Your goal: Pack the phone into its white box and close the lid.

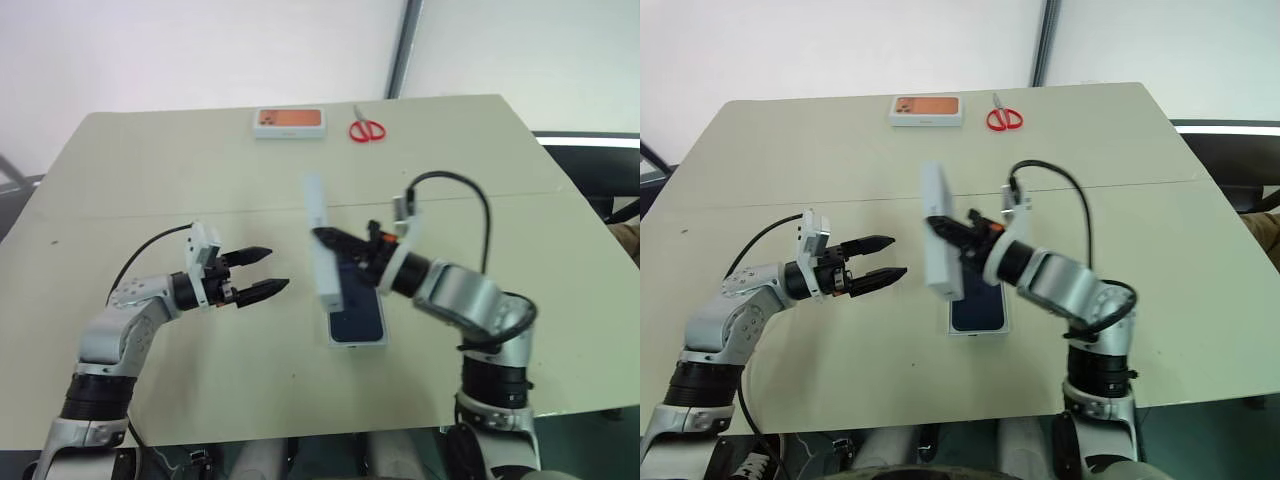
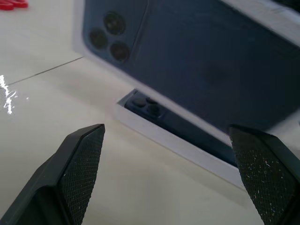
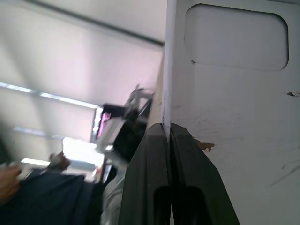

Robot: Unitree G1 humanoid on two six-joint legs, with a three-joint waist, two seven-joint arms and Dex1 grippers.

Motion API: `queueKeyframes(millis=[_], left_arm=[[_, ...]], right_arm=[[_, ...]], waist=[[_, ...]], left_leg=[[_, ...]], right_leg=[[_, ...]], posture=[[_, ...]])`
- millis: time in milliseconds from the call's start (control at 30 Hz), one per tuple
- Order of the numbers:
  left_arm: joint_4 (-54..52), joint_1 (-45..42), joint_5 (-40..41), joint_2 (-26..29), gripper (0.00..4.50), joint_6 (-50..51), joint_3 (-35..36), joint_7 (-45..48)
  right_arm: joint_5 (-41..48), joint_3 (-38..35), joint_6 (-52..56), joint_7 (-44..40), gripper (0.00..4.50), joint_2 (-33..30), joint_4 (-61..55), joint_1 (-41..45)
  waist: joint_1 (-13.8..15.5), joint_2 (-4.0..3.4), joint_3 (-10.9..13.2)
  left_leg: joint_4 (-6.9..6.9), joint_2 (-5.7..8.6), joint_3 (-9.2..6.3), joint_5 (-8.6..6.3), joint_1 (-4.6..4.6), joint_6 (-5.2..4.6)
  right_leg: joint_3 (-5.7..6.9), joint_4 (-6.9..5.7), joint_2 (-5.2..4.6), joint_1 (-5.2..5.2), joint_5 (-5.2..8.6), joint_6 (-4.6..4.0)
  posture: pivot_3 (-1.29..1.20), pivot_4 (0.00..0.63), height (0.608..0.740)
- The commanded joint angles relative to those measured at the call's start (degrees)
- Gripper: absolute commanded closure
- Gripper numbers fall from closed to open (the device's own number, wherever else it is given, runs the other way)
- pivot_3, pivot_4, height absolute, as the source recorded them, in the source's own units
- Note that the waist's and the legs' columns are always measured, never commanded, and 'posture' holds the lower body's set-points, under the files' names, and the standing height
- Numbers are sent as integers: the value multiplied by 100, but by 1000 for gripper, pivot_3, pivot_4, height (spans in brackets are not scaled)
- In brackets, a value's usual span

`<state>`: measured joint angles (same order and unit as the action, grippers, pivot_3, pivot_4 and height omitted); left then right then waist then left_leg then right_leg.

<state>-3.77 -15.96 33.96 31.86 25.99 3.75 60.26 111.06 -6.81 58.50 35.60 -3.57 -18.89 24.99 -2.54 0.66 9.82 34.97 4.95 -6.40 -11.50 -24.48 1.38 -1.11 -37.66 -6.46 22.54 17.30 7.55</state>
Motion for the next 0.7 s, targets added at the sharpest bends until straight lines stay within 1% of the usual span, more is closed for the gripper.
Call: queueKeyframes(millis=[33,100,167,267,433,533,600,633,667,700], left_arm=[[-273,41,201,-33,60,-14,297,-156],[-338,79,253,-52,60,-9,339,-214],[-367,107,274,-60,60,-12,368,-248],[-456,197,329,-23,60,95,378,-299],[-568,400,272,11,60,28,331,-235],[-624,495,343,-16,895,128,255,-191],[-692,614,286,-56,1781,129,119,-173],[-713,647,254,-78,2393,120,72,-184],[-728,663,246,-102,2802,126,41,-197],[-730,666,216,-152,3372,83,12,-232]], right_arm=[[194,154,-407,-49,4434,60,-329,-23],[194,273,-556,-56,4434,222,-329,-167],[194,389,-616,-50,4434,208,-270,-260],[194,702,-456,-172,4434,-136,-133,-568],[194,783,-495,-444,4434,-388,217,-778],[194,824,-498,-608,4500,-509,350,-816],[194,826,-574,-727,4500,-559,519,-767],[194,816,-627,-781,4500,-560,573,-745],[193,829,-659,-829,4500,-594,603,-728],[159,855,-664,-862,4500,-641,625,-729]], waist=[[16,0,0],[27,0,0],[22,-2,1],[16,-1,1],[17,-1,1],[22,-1,1],[20,-1,1],[20,-1,1],[23,-1,1],[36,-2,1]], left_leg=[[1,0,-1,0,0,0],[3,2,-1,0,0,0],[2,2,-2,0,0,0],[1,2,-1,0,0,0],[2,2,0,0,0,0],[1,1,-1,0,0,0],[1,2,0,0,0,0],[1,2,0,0,1,0],[1,2,-1,0,1,0],[1,2,-1,0,0,0]], right_leg=[[0,1,1,-1,0,0],[1,2,0,-3,0,0],[1,2,0,-3,0,0],[-1,3,0,-2,0,0],[-1,4,-1,-3,0,-1],[-1,4,-1,-3,1,-1],[-1,6,-1,-5,1,-1],[-1,8,-1,-6,1,-1],[-1,9,-2,-7,1,-1],[-1,9,-2,-6,1,-1]], posture=[[0,150,740],[0,150,740],[0,150,740],[0,150,740],[0,150,740],[0,150,740],[0,150,740],[0,150,740],[0,150,740],[0,150,740]])
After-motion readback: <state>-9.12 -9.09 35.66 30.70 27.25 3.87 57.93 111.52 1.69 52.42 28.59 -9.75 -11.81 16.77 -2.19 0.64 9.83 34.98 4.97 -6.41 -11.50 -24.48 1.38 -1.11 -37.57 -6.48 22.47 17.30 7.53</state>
